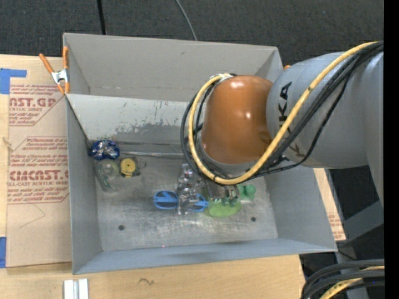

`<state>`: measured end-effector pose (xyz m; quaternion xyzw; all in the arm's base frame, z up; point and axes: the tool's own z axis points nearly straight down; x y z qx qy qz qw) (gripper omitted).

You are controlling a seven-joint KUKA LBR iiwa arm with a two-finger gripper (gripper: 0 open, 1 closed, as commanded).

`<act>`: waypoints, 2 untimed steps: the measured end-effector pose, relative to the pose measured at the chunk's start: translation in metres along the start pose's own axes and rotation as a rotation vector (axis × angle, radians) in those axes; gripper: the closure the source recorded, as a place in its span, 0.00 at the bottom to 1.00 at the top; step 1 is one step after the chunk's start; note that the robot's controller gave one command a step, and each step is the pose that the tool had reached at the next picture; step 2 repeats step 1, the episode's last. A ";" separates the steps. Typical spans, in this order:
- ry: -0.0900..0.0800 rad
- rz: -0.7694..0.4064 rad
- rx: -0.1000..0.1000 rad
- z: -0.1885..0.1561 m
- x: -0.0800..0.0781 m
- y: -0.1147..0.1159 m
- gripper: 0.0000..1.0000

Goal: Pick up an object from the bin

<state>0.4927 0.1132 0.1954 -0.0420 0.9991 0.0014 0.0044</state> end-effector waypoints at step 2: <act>0.002 -0.299 -0.001 -0.074 -0.037 0.090 1.00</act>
Offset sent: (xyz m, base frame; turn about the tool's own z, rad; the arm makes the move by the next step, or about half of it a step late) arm 0.0280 0.0907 0.0737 -0.2967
